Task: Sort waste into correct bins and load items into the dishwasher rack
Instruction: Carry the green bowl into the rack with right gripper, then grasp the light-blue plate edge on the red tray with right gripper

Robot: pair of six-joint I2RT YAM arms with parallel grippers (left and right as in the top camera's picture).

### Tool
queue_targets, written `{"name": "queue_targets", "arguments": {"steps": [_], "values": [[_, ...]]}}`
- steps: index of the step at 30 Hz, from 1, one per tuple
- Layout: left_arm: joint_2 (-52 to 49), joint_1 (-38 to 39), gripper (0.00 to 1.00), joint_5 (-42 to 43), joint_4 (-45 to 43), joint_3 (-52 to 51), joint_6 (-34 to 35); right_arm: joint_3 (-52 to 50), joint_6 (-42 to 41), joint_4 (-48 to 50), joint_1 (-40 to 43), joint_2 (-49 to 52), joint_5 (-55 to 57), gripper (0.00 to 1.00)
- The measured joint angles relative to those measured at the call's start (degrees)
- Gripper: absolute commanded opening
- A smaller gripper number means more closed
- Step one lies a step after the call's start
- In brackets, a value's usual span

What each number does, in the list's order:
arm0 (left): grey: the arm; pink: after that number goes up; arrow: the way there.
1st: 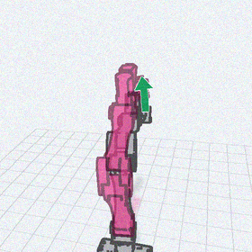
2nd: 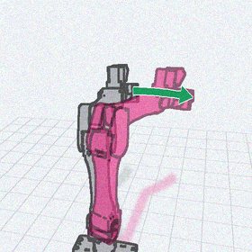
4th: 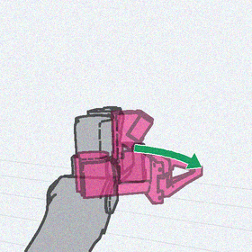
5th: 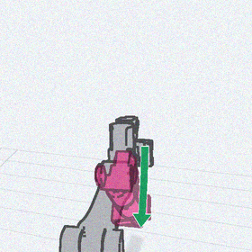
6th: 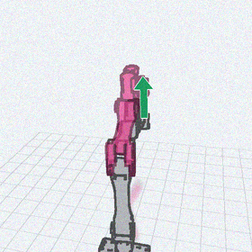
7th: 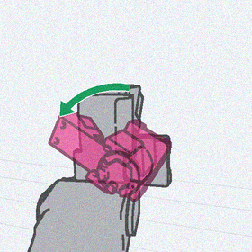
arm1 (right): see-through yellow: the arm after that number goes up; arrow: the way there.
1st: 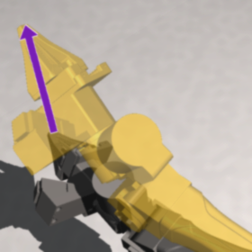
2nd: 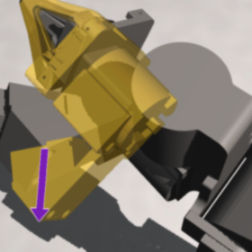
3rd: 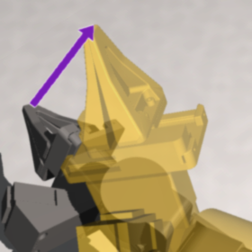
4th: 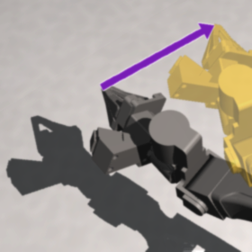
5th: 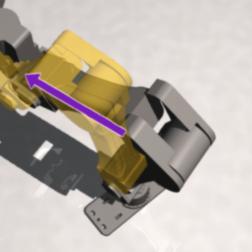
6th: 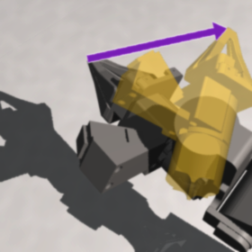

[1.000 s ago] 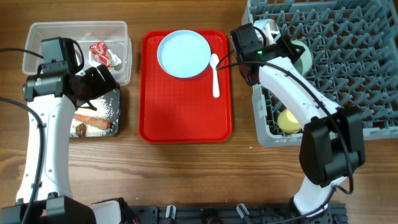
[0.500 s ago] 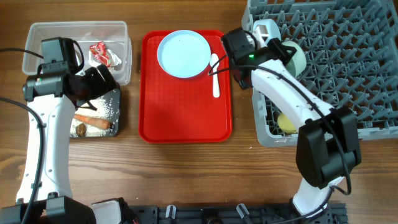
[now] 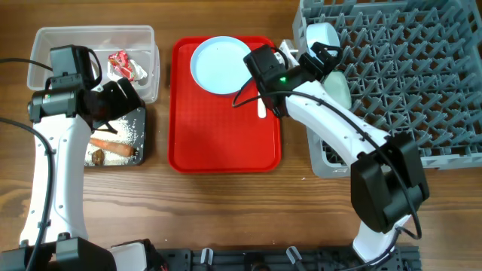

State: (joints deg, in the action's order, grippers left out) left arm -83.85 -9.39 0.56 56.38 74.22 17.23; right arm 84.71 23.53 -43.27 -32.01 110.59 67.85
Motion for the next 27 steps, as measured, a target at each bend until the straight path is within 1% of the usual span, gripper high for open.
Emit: {"name": "queue_targets", "arguments": {"steps": [3, 6, 9, 12, 15, 18, 21, 22, 23, 25, 26, 27], "values": [[0.00, 0.00, 1.00, 0.02, 0.00, 0.00, 0.00, 0.00, 0.42, 1.49, -0.55, 0.00, -0.72, 1.00], [0.00, 0.00, 1.00, 0.00, 0.00, 0.00, 0.00, 0.00, 0.68, 3.54, -1.03, 0.00, -3.76, 1.00], [0.00, 0.00, 1.00, 0.02, 0.00, 0.00, 0.00, -0.02, 0.44, 6.51, -1.22, -0.35, -9.09, 1.00], [0.00, 0.00, 1.00, 0.00, 0.00, 0.00, 0.00, -0.13, -2.91, 9.55, -1.22, -2.51, -17.18, 1.00], [0.00, 0.00, 1.00, 0.00, 0.00, 0.00, 0.00, -0.20, -9.01, 11.80, -1.22, -6.80, -28.70, 1.00], [0.00, 0.00, 1.00, 0.00, 0.02, 0.00, 0.00, -0.20, -17.77, 12.44, -1.22, -12.57, -48.48, 1.00], [0.00, 0.00, 1.00, 0.00, 0.00, 0.00, 0.00, -0.20, -24.00, 13.90, -1.22, -15.28, -64.46, 1.00], [0.00, 0.00, 1.00, 0.00, 0.02, 0.00, 0.00, -0.20, -25.90, 14.84, -1.27, -15.37, -67.52, 1.00], [0.00, 0.00, 1.00, 0.00, -0.02, 0.00, 0.00, -0.20, -29.11, 16.11, -1.33, -15.30, -71.49, 0.92], [0.00, 0.00, 1.00, 0.02, 0.00, 0.00, 0.00, -0.20, -34.36, 17.40, -1.38, -14.80, -75.87, 0.77], [0.00, 0.00, 1.00, 0.02, 0.00, 0.00, 0.00, -0.20, -38.05, 18.16, -1.40, -14.47, -76.54, 0.75], [0.00, 0.00, 1.00, 0.02, 0.00, 0.00, 0.00, -0.20, -40.92, 18.67, -1.44, -14.16, -76.39, 0.75]]}}
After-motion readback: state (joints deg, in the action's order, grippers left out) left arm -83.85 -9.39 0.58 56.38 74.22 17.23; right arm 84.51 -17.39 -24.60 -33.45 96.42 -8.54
